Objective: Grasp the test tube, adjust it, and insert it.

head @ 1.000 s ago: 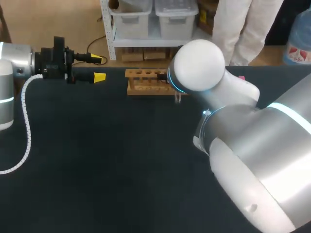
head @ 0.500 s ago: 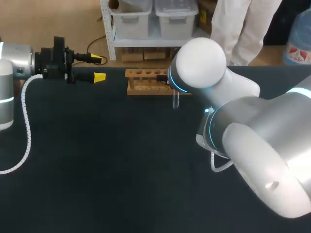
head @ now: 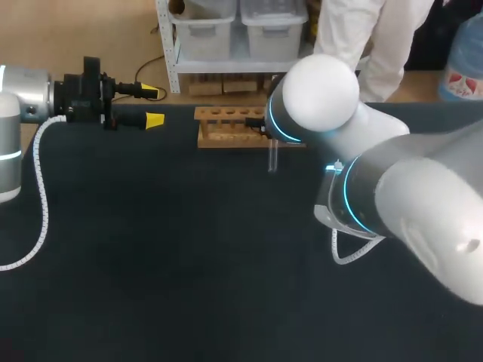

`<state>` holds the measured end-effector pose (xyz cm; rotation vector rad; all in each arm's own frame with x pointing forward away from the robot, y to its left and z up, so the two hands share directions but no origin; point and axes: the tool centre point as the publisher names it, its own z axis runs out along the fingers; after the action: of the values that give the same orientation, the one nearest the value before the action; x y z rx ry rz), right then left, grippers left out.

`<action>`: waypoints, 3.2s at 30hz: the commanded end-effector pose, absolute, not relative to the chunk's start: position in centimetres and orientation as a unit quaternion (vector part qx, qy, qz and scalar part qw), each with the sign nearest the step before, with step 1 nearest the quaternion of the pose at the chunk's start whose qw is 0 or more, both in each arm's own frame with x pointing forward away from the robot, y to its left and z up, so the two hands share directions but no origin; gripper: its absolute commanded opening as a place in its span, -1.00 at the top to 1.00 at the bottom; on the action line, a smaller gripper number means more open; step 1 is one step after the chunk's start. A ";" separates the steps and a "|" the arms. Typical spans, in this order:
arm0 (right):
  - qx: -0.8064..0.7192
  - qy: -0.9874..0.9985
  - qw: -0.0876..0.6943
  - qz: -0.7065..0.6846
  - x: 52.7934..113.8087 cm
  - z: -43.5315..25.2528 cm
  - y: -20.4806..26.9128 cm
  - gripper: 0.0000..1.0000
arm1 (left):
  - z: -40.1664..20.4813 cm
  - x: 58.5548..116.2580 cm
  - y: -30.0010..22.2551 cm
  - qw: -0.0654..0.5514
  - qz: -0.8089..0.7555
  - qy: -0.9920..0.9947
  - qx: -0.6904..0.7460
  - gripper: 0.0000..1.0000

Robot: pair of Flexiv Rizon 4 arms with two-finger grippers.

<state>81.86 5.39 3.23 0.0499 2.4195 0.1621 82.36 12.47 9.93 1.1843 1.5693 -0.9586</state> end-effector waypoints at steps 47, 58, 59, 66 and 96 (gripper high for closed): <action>0.029 0.933 0.355 0.057 78.1 9.7 4.3 1.00 | 9.8 82.4 12.5 0.461 -0.389 0.636 0.481 -1.00; 0.027 0.933 0.352 0.065 77.9 10.1 4.4 1.00 | 9.8 82.4 12.5 0.461 -0.389 0.636 0.481 -1.00; 0.027 0.933 0.352 0.065 77.9 10.1 4.4 1.00 | 9.8 82.4 12.5 0.461 -0.389 0.636 0.481 -1.00; 0.027 0.933 0.352 0.065 77.9 10.1 4.4 1.00 | 9.8 82.4 12.5 0.461 -0.389 0.636 0.481 -1.00; 0.027 0.933 0.352 0.065 77.9 10.1 4.4 1.00 | 9.8 82.4 12.5 0.461 -0.389 0.636 0.481 -1.00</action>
<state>78.09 4.53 10.05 0.0707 2.4203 0.1668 82.37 12.47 9.93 1.1843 1.5693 -0.9587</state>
